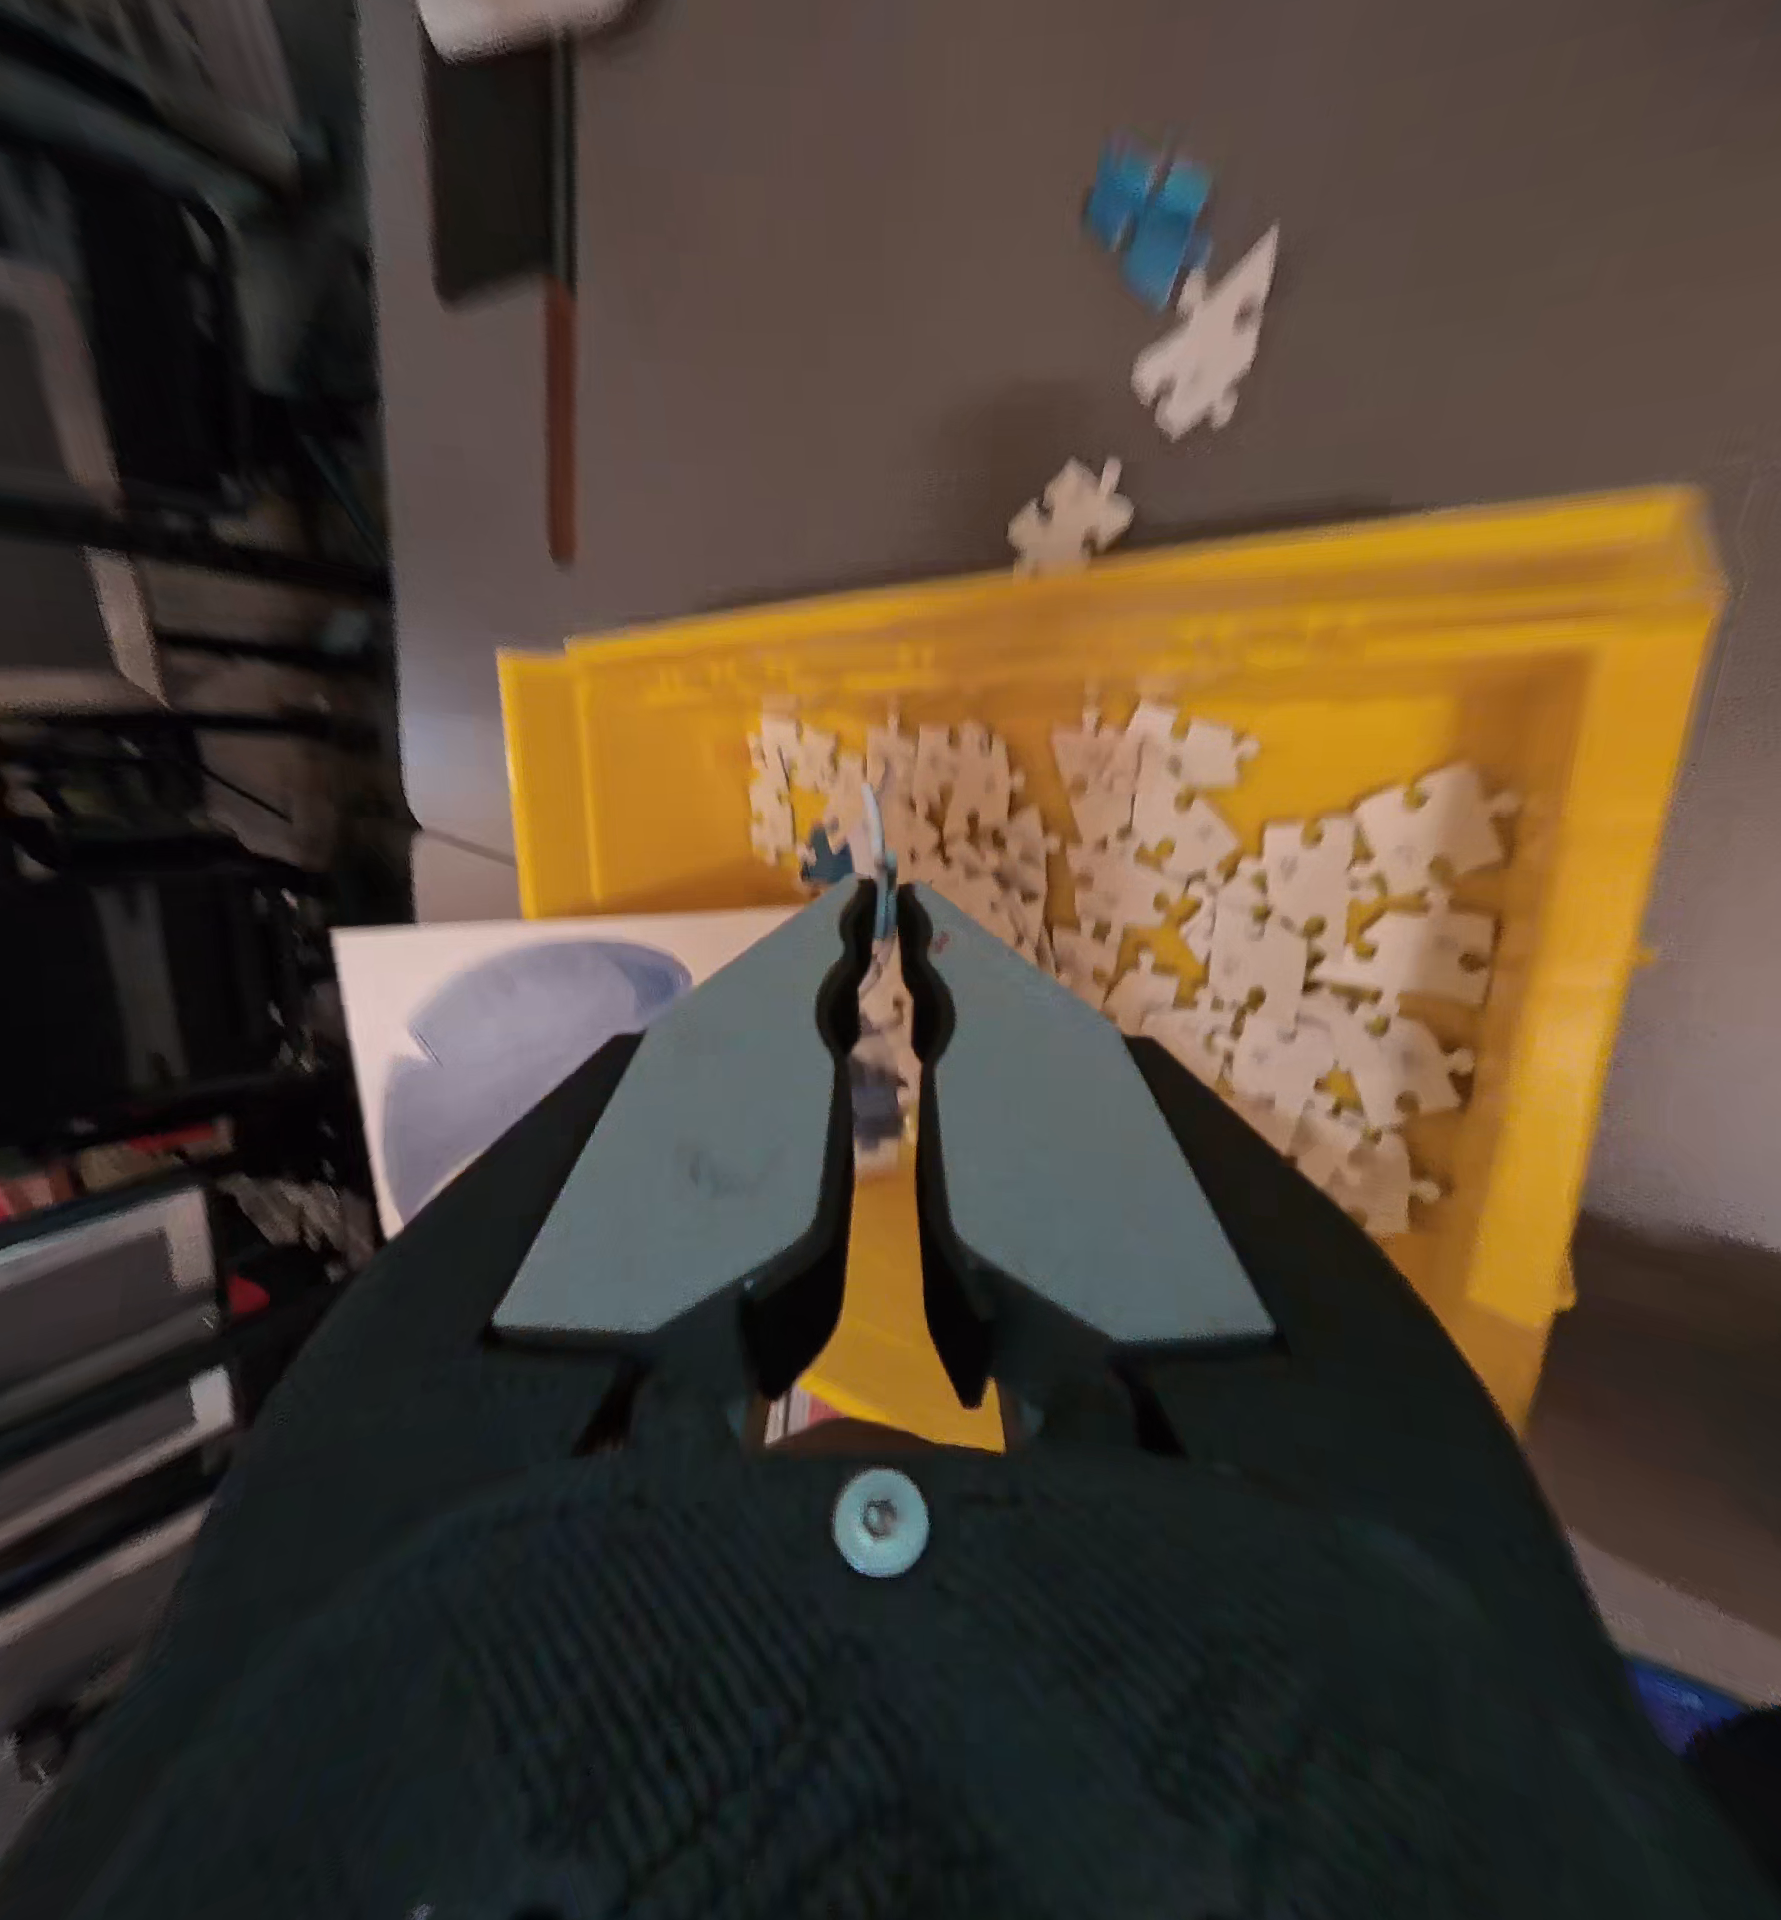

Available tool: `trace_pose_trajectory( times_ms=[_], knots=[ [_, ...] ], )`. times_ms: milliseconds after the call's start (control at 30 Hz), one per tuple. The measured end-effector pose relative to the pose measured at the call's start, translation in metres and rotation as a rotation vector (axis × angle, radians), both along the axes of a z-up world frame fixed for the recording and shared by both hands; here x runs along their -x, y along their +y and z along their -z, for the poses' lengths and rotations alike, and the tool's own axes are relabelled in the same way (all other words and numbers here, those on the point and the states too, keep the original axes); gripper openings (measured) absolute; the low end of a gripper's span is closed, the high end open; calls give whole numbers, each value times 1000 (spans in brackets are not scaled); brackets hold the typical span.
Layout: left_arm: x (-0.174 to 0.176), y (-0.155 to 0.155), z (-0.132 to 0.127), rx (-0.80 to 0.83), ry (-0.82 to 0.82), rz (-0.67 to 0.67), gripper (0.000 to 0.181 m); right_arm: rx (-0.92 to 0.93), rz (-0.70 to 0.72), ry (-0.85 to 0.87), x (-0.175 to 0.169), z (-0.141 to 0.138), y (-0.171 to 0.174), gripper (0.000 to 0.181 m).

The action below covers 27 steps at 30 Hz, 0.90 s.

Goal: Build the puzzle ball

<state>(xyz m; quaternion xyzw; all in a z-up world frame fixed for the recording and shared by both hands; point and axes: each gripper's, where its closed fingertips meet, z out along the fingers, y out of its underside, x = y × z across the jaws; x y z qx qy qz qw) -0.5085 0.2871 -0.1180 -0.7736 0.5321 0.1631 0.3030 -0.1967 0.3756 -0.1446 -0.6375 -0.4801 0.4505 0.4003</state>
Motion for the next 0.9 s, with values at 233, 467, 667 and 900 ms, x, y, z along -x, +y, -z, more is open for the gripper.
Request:
trace_pose_trajectory(
  times_ms=[233,467,667,900],
  knots=[
    [-166,-33,-47,-383,-101,411,2,304,-240,293,7,-76,-30,39],
    [-277,-73,-22,-510,138,685,2,623,-612,53,42,-68,-107,40],
    [-299,-79,-1,-500,233,738,1,672,-731,-92,38,-34,-144,33],
    [-311,-75,8,-487,251,748,2,743,-829,-110,22,-27,-156,4]
  ],
)
